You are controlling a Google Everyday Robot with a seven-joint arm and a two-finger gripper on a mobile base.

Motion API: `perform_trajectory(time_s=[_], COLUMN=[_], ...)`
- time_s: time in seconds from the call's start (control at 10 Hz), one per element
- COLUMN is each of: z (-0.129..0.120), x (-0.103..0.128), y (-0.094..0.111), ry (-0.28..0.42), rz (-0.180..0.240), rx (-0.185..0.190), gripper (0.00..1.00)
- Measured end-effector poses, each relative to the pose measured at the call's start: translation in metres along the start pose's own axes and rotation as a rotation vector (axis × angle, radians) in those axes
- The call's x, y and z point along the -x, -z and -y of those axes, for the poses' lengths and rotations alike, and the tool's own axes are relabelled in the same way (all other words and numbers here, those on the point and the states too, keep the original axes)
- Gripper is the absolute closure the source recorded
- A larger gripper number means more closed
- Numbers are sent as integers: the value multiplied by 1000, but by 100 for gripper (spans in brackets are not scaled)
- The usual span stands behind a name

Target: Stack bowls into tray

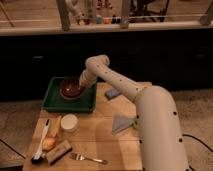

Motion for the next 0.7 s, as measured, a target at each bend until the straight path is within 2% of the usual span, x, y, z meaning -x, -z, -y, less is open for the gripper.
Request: perform_trajectory(time_s=[0.1, 0.3, 0.4, 0.7], z=[-1, -2, -2, -4], x=[0, 0, 0, -2], y=[-1, -2, -3, -2], ry=[-3, -7, -8, -13], rz=[4, 12, 14, 16], rx=[1, 3, 4, 5], gripper=[48, 26, 21, 20])
